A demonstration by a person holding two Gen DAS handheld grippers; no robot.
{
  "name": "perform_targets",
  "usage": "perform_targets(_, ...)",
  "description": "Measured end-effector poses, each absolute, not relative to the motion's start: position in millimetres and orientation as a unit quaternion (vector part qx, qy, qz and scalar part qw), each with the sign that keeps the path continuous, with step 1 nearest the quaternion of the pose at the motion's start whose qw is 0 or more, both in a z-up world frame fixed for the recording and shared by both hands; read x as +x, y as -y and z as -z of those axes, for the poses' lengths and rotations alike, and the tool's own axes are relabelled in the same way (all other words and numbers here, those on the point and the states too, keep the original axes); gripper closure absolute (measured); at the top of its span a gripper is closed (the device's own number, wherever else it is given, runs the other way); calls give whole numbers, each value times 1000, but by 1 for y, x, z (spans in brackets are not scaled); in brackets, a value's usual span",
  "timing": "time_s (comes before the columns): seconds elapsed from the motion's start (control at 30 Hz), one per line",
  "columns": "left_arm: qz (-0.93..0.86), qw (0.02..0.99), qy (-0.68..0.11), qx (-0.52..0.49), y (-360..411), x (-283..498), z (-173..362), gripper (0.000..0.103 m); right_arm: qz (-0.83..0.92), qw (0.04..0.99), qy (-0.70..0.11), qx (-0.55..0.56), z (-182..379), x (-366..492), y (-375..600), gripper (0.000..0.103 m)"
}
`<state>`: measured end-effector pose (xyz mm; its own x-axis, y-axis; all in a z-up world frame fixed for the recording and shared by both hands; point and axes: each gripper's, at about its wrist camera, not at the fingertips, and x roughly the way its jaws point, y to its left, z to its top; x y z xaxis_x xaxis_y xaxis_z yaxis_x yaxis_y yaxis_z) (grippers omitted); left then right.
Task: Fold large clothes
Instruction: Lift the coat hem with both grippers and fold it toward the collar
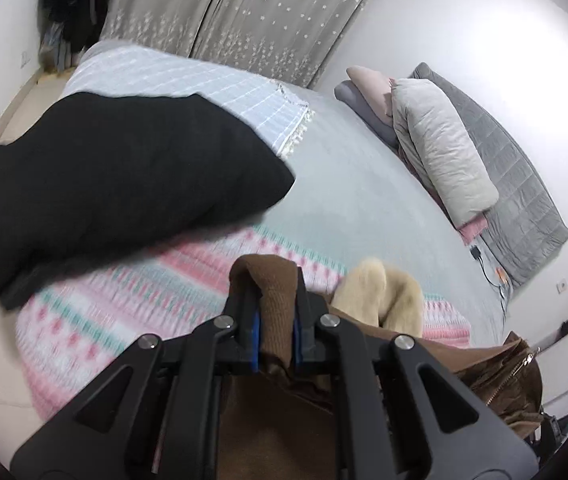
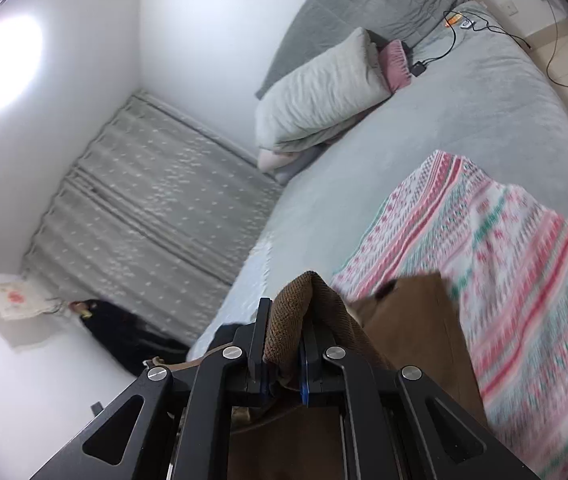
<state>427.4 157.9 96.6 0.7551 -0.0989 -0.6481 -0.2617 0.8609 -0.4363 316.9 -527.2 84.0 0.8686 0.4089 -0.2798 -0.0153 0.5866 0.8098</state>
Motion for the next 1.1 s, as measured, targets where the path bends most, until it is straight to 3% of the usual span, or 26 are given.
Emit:
perform_targets(0.17, -49, 893, -393, -216, -124, 524, -70, 88, -84, 866, -238, 432, -80, 405, 539, 93)
perform_targets(0.27, -53, 879, -434, -190, -112, 569, -31, 85, -47, 850, -265, 454, -45, 465, 546, 93)
perform_targets(0.4, -52, 838, -490, -236, -122, 609, 20, 70, -12, 823, -306, 479, 10, 526, 545, 91)
perform_targets(0.43, -47, 833, -490, -254, -129, 612, 26, 68, -13, 812, -323, 486, 28, 543, 544, 86)
perform_targets(0.6, 9, 807, -472, -354, -167, 613, 28, 64, -5, 782, -340, 523, 60, 562, 558, 81)
perform_targets(0.77, -5, 807, -383, -449, -201, 592, 12, 52, -64, 772, -273, 571, 49, 551, 579, 54)
perform_targets(0.87, 19, 843, -405, -353, -179, 582, -2, 48, -32, 820, -278, 500, 26, 544, 577, 46)
perform_targets(0.97, 41, 883, -446, -139, -124, 561, -3, 44, -49, 859, -348, 373, 13, 547, 551, 46)
perform_targets(1.1, 42, 869, -490, -54, -108, 548, 25, 42, -67, 892, -399, 204, 13, 534, 514, 40)
